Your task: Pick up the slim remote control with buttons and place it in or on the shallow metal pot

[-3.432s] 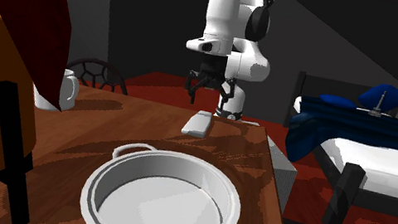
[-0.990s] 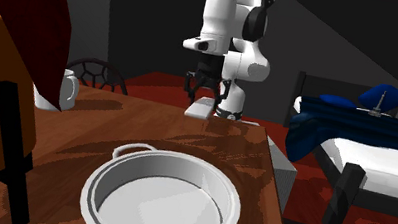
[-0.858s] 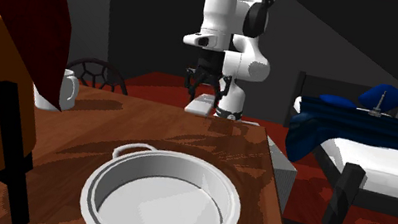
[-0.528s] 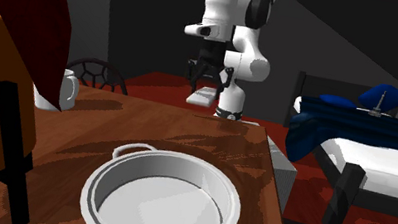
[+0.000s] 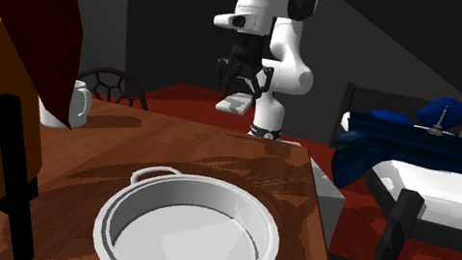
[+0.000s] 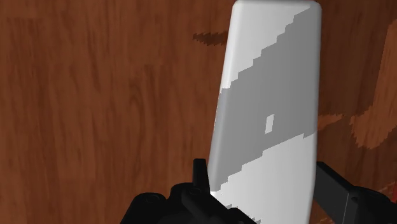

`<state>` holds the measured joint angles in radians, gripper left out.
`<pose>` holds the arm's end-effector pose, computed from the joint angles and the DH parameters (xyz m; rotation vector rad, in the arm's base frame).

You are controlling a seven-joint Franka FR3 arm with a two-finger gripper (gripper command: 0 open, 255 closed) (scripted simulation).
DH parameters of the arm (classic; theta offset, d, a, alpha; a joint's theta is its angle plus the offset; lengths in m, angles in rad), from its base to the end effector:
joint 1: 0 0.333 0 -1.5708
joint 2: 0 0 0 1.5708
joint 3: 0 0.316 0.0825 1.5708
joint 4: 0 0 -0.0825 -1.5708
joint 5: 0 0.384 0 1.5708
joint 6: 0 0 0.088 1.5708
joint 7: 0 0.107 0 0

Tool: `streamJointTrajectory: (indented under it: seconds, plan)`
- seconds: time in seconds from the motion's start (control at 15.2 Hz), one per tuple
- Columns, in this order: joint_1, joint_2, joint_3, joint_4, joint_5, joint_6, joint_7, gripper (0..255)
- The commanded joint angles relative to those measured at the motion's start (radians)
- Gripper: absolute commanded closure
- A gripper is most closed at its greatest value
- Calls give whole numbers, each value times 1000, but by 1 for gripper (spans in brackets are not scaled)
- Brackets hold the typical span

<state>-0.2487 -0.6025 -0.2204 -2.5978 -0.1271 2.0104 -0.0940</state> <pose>0.3215 -0.1718 0.4460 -3.1031 0.4432 -0.0144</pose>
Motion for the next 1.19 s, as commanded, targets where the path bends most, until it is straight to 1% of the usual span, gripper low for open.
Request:
streamJointTrajectory:
  seconds: [0.0,0.26,0.53,0.86,1.12]
  plan:
    - [17,85,-2,64,15,20,2,255]
    - [48,255,-6,207,51,46,-1,255]
    - [69,417,-9,365,90,48,-10,255]
    - [81,615,-9,587,140,20,-25,255]
    - [78,776,-5,790,179,-27,-36,255]
